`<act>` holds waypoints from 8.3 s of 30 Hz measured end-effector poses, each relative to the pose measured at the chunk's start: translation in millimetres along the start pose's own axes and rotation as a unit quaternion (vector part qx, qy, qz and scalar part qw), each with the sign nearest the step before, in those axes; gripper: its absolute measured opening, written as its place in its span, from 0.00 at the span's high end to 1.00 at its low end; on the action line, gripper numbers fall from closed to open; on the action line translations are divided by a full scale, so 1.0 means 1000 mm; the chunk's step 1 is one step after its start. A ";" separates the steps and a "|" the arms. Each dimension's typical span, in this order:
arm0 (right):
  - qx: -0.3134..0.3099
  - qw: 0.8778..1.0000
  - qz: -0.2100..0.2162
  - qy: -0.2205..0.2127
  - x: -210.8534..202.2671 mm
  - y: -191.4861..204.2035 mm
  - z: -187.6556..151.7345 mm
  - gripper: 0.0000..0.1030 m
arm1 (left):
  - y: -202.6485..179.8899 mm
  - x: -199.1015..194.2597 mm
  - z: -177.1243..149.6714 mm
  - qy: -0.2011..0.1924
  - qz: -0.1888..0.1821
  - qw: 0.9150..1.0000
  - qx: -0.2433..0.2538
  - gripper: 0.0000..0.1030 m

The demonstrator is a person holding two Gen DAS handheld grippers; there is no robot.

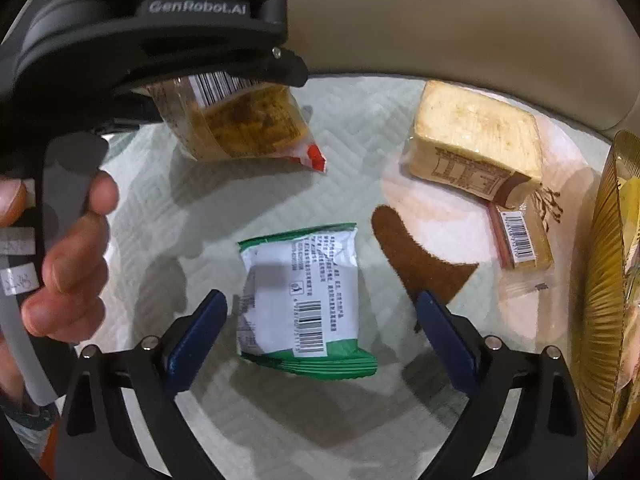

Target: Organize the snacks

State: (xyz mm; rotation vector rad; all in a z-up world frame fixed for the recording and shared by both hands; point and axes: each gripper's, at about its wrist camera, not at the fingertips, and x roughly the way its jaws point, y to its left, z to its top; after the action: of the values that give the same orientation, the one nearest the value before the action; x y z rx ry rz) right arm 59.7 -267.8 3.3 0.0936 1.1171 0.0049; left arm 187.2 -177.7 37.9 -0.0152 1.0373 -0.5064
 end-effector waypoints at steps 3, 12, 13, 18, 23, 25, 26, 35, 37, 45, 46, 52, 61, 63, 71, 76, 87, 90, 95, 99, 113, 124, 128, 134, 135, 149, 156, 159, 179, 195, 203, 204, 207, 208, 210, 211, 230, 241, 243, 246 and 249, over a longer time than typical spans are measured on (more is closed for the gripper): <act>-0.032 0.999 -0.033 -0.003 0.000 0.013 -0.005 0.21 | 0.000 -0.016 -0.007 -0.011 -0.013 1.000 0.003 0.42; -0.064 0.996 -0.060 -0.032 0.001 0.038 -0.015 0.47 | 0.027 -0.086 -0.044 -0.015 -0.039 0.999 -0.001 0.43; -0.060 0.996 -0.057 -0.037 -0.001 0.043 -0.014 0.50 | 0.030 -0.097 -0.055 -0.006 -0.045 0.999 0.004 0.43; -0.014 0.998 -0.039 -0.056 -0.016 0.026 -0.014 0.51 | 0.039 -0.135 -0.107 0.039 -0.046 0.998 0.021 0.43; 0.040 0.998 0.016 -0.054 -0.045 0.015 -0.017 0.51 | 0.040 -0.145 -0.148 0.075 -0.049 0.996 0.017 0.43; 0.068 0.996 0.043 -0.041 -0.056 0.014 -0.021 0.51 | 0.039 -0.144 -0.160 0.096 -0.055 0.994 0.016 0.43; 0.073 0.995 0.049 -0.036 -0.061 0.012 -0.022 0.51 | 0.038 -0.143 -0.167 0.106 -0.055 0.993 0.020 0.43; 0.062 0.997 0.027 0.027 -0.081 0.035 -0.110 0.51 | 0.009 -0.117 -0.181 0.102 -0.037 0.992 0.069 0.38; 0.080 0.996 0.022 0.038 -0.071 0.026 -0.119 0.51 | 0.006 -0.117 -0.180 0.090 -0.041 0.992 0.076 0.33; 0.108 0.993 0.001 0.038 -0.059 0.011 -0.128 0.48 | 0.027 -0.133 -0.169 0.057 -0.070 0.996 0.023 0.22; 0.102 0.994 -0.004 0.037 -0.059 0.014 -0.128 0.47 | 0.028 -0.130 -0.171 0.060 -0.072 0.995 0.020 0.22; 0.101 0.994 -0.003 0.037 -0.060 0.019 -0.127 0.33 | 0.019 -0.110 -0.166 0.078 -0.066 0.995 0.001 0.22; 0.127 0.991 -0.002 0.037 -0.075 0.004 -0.143 0.20 | 0.010 -0.090 -0.169 0.066 -0.054 0.996 0.004 0.32; 0.127 0.991 0.000 0.039 -0.073 0.004 -0.142 0.20 | 0.016 -0.095 -0.173 0.054 -0.066 0.996 -0.002 0.34; 0.081 0.994 -0.044 0.052 -0.056 0.028 -0.139 0.22 | 0.012 -0.104 -0.178 0.043 -0.078 0.996 0.023 0.34; 0.041 0.997 -0.063 0.029 -0.064 0.047 -0.137 0.42 | 0.001 -0.111 -0.180 0.041 -0.085 0.995 0.029 0.34; 0.135 0.987 -0.054 -0.072 -0.137 -0.006 -0.122 0.52 | -0.067 -0.153 -0.123 -0.017 -0.157 0.986 0.051 0.35; 0.170 0.978 -0.052 -0.106 -0.169 -0.036 -0.115 0.52 | -0.099 -0.154 -0.103 -0.019 -0.195 0.979 0.063 0.35; 0.218 0.963 -0.075 -0.142 -0.214 -0.103 -0.105 0.52 | -0.164 -0.144 -0.071 -0.025 -0.225 0.969 0.097 0.35; 0.280 0.941 -0.094 -0.163 -0.241 -0.172 -0.094 0.52 | -0.211 -0.129 -0.048 -0.019 -0.242 0.963 0.119 0.35; 0.329 0.932 -0.089 -0.122 -0.227 -0.224 -0.108 0.20 | -0.155 -0.118 -0.089 0.037 -0.193 0.977 0.077 0.19; 0.117 0.990 0.017 -0.077 -0.162 0.005 -0.138 0.19 | 0.045 -0.179 -0.201 0.006 -0.022 0.996 -0.085 0.19; 0.077 0.992 -0.046 -0.087 -0.147 0.030 -0.149 0.10 | 0.050 -0.178 -0.212 -0.031 0.056 0.998 -0.021 0.19; 0.129 0.985 -0.071 -0.085 -0.152 0.005 -0.157 0.09 | 0.027 -0.171 -0.208 -0.044 0.026 0.999 0.013 0.14; 0.140 0.984 -0.075 -0.079 -0.148 -0.001 -0.157 0.09 | 0.026 -0.170 -0.211 -0.041 0.025 0.999 0.017 0.14; 0.114 0.987 -0.094 -0.057 -0.142 0.013 -0.158 0.07 | 0.012 -0.167 -0.222 -0.025 0.025 0.999 0.041 0.11; 0.119 0.987 -0.083 -0.075 -0.149 0.011 -0.157 0.06 | 0.011 -0.156 -0.223 -0.005 0.015 0.999 0.041 0.09; 0.144 0.985 -0.069 -0.072 -0.149 0.000 -0.158 0.06 | 0.009 -0.150 -0.224 0.003 0.014 0.999 0.045 0.08; 0.221 0.969 -0.048 -0.102 -0.177 -0.044 -0.079 0.06 | 0.004 -0.142 -0.107 0.033 -0.170 0.984 -0.031 0.09; 0.387 0.921 0.010 -0.034 -0.067 -0.075 -0.101 0.19 | -0.146 0.017 0.010 0.037 -0.099 0.927 0.361 0.05; 0.414 0.909 0.043 -0.032 -0.058 -0.096 -0.105 0.17 | -0.182 0.062 -0.013 0.053 -0.060 0.871 0.484 0.03; 0.416 0.908 0.045 -0.034 -0.059 -0.097 -0.106 0.17 | -0.183 0.068 -0.016 0.053 -0.049 0.866 0.495 0.03; 0.419 0.906 0.050 -0.029 -0.060 -0.103 -0.107 0.17 | -0.184 0.073 -0.017 0.051 -0.045 0.863 0.500 0.05; 0.419 0.906 0.051 -0.026 -0.061 -0.101 -0.109 0.17 | -0.185 0.075 -0.015 0.063 -0.051 0.866 0.493 0.08; 0.417 0.907 0.051 -0.026 -0.063 -0.101 -0.111 0.17 | -0.186 0.076 -0.011 0.076 -0.054 0.876 0.472 0.18; 0.416 0.908 0.052 -0.026 -0.062 -0.100 -0.111 0.17 | -0.183 0.073 -0.010 0.078 -0.060 0.884 0.456 0.18; 0.342 0.932 -0.067 -0.095 -0.069 -0.076 -0.092 0.17 | -0.013 -0.071 -0.089 0.054 0.000 0.992 0.115 0.46; 0.204 0.952 -0.193 -0.121 -0.048 -0.035 -0.066 0.19 | 0.012 -0.074 -0.120 0.011 -0.045 0.998 0.032 0.35; 0.177 0.954 -0.211 -0.119 -0.042 -0.029 -0.061 0.19 | 0.017 -0.070 -0.121 0.008 -0.057 0.998 0.019 0.30; 0.174 0.955 -0.213 -0.113 -0.034 -0.030 -0.060 0.19 | 0.017 -0.060 -0.120 0.010 -0.067 0.998 0.000 0.28; 0.183 0.955 -0.210 -0.098 -0.025 -0.037 -0.061 0.19 | -0.001 -0.038 -0.116 0.012 -0.041 0.999 0.022 0.27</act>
State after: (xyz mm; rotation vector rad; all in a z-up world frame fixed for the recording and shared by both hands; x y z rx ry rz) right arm -7.4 -301.1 -3.2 0.1819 0.9115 -0.5824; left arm 76.2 -136.9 9.2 -0.0133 1.0525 -0.6057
